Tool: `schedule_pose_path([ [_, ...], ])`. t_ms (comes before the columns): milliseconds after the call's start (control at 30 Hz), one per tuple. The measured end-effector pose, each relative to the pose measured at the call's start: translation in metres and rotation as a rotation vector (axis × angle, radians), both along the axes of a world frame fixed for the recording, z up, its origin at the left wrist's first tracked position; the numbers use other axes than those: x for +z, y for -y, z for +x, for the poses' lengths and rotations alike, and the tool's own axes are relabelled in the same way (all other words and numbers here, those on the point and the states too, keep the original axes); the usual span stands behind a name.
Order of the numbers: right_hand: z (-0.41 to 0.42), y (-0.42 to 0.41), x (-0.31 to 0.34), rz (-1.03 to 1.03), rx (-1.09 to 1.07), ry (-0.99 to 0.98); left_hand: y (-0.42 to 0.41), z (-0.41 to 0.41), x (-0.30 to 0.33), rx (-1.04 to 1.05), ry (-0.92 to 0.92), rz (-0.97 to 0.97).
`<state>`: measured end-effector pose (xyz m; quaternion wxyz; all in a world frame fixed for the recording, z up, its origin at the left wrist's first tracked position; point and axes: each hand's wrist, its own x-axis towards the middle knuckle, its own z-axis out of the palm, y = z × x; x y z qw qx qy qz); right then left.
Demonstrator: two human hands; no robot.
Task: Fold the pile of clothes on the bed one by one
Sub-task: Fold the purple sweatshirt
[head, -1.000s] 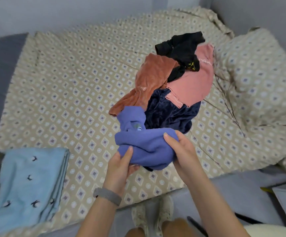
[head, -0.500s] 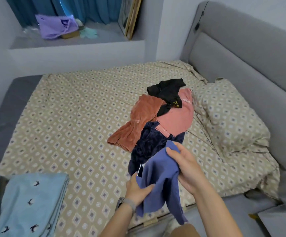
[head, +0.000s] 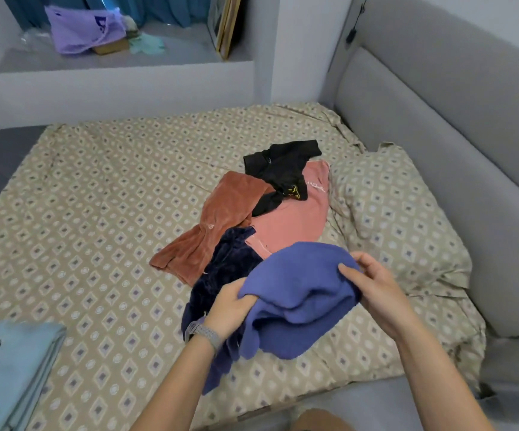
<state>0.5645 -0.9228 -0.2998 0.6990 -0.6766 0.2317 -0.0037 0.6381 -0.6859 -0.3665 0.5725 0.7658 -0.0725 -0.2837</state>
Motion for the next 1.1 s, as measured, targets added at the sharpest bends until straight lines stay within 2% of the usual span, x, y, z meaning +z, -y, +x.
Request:
schedule_pose_path([
  [167, 0.007, 0.071, -0.024, -0.26, 0.278, -0.165, 0.087, 0.006, 0.032, -0.14, 0.036, -0.088],
  [200, 0.011, 0.081, -0.024, -0.369, 0.353, -0.171, 0.097, 0.007, 0.038, -0.158, 0.055, -0.094],
  [267, 0.024, 0.09, -0.018, -0.527, 0.528, -0.082, 0.114, 0.008, 0.05, -0.188, 0.105, -0.086],
  [333, 0.037, 0.084, -0.011, -0.544, 0.713, 0.038, 0.121, 0.01, 0.058, -0.238, 0.162, -0.054],
  [400, 0.051, 0.078, -0.005, -0.527, 0.805, 0.064, 0.127, 0.016, 0.061, -0.265, 0.247, 0.029],
  [500, 0.064, 0.083, 0.0, -0.562, 0.773, 0.094, 0.122, 0.029, 0.056, -0.224, 0.34, 0.121],
  [733, 0.06, 0.109, 0.0, -0.497, 0.626, 0.069, 0.092, 0.027, -0.012, -0.434, 0.071, 0.089],
  [800, 0.059, 0.116, -0.009, -0.513, 0.622, 0.053, 0.083, 0.021, -0.03, -0.303, 0.087, 0.108],
  [933, 0.064, 0.124, -0.038, -0.642, 0.699, -0.004, 0.072, 0.024, -0.029, 0.051, 0.247, 0.121],
  [1000, 0.077, 0.131, -0.048, -0.717, 0.702, 0.014, 0.076, 0.036, -0.017, 0.066, 0.315, 0.121],
  [1067, 0.101, 0.145, -0.051, -0.774, 0.708, 0.061, 0.08, 0.051, -0.007, -0.011, 0.268, 0.089],
  [1100, 0.116, 0.152, -0.05, -0.794, 0.714, 0.079, 0.081, 0.06, -0.002, -0.093, 0.211, 0.135],
])
